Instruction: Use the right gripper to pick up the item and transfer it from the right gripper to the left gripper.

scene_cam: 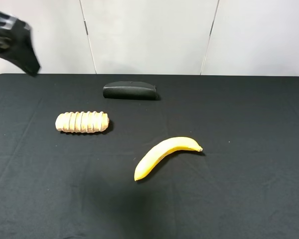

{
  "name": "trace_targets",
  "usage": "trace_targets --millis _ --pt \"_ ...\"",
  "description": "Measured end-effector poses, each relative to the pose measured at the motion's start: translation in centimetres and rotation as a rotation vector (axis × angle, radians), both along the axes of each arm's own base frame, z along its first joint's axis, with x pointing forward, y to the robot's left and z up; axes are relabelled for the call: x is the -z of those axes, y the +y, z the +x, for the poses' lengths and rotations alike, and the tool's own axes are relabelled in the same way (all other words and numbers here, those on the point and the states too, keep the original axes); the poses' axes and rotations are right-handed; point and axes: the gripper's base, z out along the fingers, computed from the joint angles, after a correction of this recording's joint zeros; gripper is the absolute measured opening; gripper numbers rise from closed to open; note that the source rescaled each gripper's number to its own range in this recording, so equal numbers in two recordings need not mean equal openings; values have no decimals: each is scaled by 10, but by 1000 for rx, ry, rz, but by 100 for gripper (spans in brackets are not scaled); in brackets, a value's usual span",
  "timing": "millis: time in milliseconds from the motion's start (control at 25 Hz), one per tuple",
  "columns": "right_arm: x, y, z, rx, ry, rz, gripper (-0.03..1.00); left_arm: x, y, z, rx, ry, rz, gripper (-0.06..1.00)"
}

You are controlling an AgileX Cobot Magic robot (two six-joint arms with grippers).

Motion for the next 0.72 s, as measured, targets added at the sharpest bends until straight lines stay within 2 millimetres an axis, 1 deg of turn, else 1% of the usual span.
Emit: trace_targets --millis 160,480,600,720 --pt "0 0 0 0 0 0 100 -4 18 -33 -4 -48 -9 100" --pt "0 0 0 0 0 0 100 3 57 -106 -5 -190 -78 100" --pt "0 0 0 0 0 0 100 6 67 -129 27 -251 -109 100" --pt "0 0 0 0 0 0 100 9 74 -144 83 -305 -101 100"
